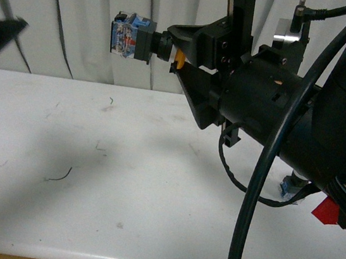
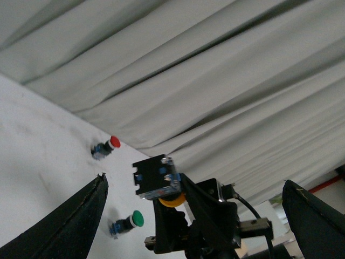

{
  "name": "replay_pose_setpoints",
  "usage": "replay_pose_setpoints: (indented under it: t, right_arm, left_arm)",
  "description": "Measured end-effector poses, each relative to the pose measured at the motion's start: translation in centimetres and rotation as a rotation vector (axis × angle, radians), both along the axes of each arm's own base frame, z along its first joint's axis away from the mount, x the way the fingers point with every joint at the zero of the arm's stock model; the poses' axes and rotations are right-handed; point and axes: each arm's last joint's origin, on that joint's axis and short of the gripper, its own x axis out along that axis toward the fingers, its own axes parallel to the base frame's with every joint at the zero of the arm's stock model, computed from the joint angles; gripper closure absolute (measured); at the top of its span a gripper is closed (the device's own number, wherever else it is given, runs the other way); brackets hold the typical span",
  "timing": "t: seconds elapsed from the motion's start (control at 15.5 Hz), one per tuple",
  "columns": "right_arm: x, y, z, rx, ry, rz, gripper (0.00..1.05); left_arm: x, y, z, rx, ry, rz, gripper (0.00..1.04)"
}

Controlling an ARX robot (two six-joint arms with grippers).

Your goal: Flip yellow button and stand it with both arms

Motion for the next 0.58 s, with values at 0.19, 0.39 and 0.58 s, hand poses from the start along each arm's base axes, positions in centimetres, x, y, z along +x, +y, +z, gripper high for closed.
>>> replay_pose_setpoints:
  t: [0.19, 0.39, 0.58]
  right_arm:
    - [0.2, -0.2, 0.2, 0.003, -0.006, -0.005, 0.68]
    - [0.1, -0.2, 0.5, 0.006, -0.013, -0.003, 0.68]
    - [0.1, -0.2, 0.9, 0.011, -0.025, -0.001, 0.68]
  left_arm:
    - [-4.8, 2.8, 2.1, 0.274, -0.152, 0.202, 0.07]
    - [-10.2, 5.0, 3.8, 0.678, -0.289, 0.392, 0.07]
    - [-11.8, 3.9, 3.9, 0.912, -0.208, 0.533, 0.26]
